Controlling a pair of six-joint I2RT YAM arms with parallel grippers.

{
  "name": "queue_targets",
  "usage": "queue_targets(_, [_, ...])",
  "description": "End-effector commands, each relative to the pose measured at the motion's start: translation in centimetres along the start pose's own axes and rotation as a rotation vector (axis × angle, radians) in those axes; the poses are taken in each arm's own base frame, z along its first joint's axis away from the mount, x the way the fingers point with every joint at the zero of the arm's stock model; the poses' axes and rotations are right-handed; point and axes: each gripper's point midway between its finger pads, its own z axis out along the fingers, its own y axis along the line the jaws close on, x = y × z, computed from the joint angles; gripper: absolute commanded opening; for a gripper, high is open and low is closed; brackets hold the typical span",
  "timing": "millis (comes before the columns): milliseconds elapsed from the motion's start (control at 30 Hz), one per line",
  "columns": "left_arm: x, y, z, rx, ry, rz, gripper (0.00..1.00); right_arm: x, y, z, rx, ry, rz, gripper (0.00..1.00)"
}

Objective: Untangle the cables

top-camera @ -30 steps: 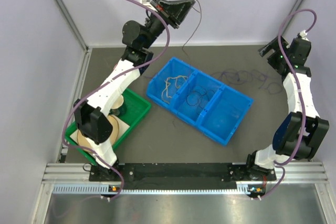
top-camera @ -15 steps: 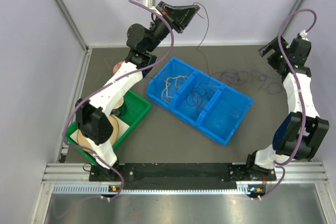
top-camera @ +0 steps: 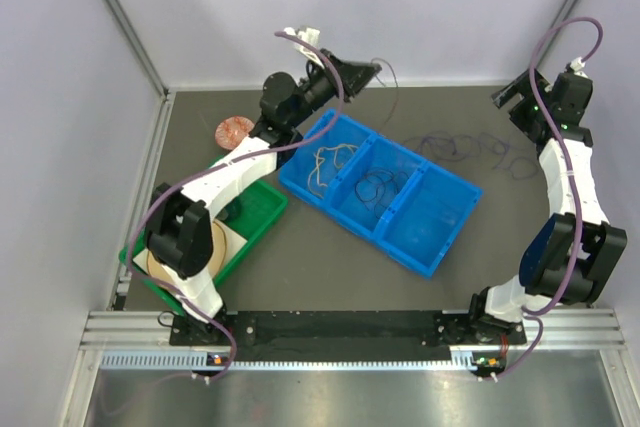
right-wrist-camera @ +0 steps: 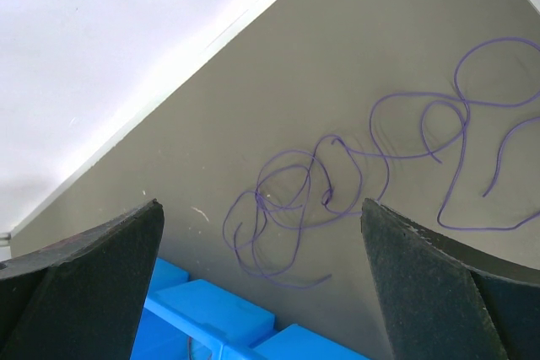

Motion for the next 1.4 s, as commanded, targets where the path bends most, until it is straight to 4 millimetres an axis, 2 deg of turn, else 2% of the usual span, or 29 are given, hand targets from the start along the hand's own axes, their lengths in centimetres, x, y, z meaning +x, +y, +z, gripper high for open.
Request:
queue_targets(0, [4.0,1.3,-1.3,-0.013,0.077,-0.058,0.00,-1.1,0.8,-0.2,-0.026,-0.030,-0.017,0.99])
queue_targets(133, [9.0,4.1,-2.7,-0.090,0.179,-0.094,0.00,-1.0,0.7,-0.2,-0.023,-0.027,-0.018,0.99])
queue_targets(333, [13.4,7.4,-4.2,-0.183,0.274,-0.074,0.00,-1.1,0.8,-0.1,-0.025,-0.027,-0.018,0.99])
queue_targets(400, [15.0,8.1,-4.6,-0.194,0.315,-0.089,0.00,-1.1,0.8,-0.1,-0.027,-0.028,-0.020,0.99])
queue_targets(533, [18.1,8.0,-5.2,-0.201,0.400,-0.092,0.00,-1.1,0.8,0.0,-0.026,-0.026,-0.020,0.99])
queue_targets(733, [20.5,8.8,-6.7,-0.260,0.473,-0.044,0.00,-1.1,0.9,0.0,-0.030,-0.024,-0.018,0.99])
queue_targets(800, [20.8,8.8,-6.7,-0.259,0.490,-0.034,0.02,-1.1,1.0,0.0,-0.033,-0.023,-0.019,0.99])
queue_targets(833, [20.9,8.6,-6.6,-0.257,0.506,-0.034,0.15,-1.1,1.0,0.0,-0.033,-0.023,-0.019,0.99])
queue_targets(900, [21.2,8.5,-6.5,-0.255,0.534,-0.019,0.23,-1.2,1.0,0.1,-0.037,-0.023,-0.018,0.99])
queue_targets(933, [21.3,8.3,-6.4,-0.263,0.550,-0.016,0.30,-1.2,1.1,0.0,-0.037,-0.023,-0.018,0.99])
queue_targets(1000, [21.0,8.0,-6.0,-0.260,0.555,0.009,0.35,-1.2,1.1,0.0,-0.037,-0.023,-0.019,0.99])
queue_targets(1033, [20.9,7.9,-6.0,-0.265,0.556,0.016,0.43,-1.2,1.1,0.0,-0.037,-0.023,-0.019,0.99])
queue_targets(1100, [20.1,7.8,-6.0,-0.284,0.545,0.039,0.50,-1.0,1.0,0.0,-0.035,-0.020,-0.019,0.99])
queue_targets(1167, [18.9,7.5,-5.9,-0.301,0.524,0.059,0.65,-0.9,0.9,0.1,-0.035,-0.017,-0.016,0.99])
queue_targets(1267, [16.5,6.7,-5.4,-0.297,0.496,0.115,0.71,-1.1,1.1,0.0,-0.042,-0.020,-0.016,0.99])
queue_targets(1367, [13.4,7.5,-5.5,-0.383,0.459,0.198,0.75,-1.2,1.3,-0.2,-0.046,-0.024,-0.018,0.99])
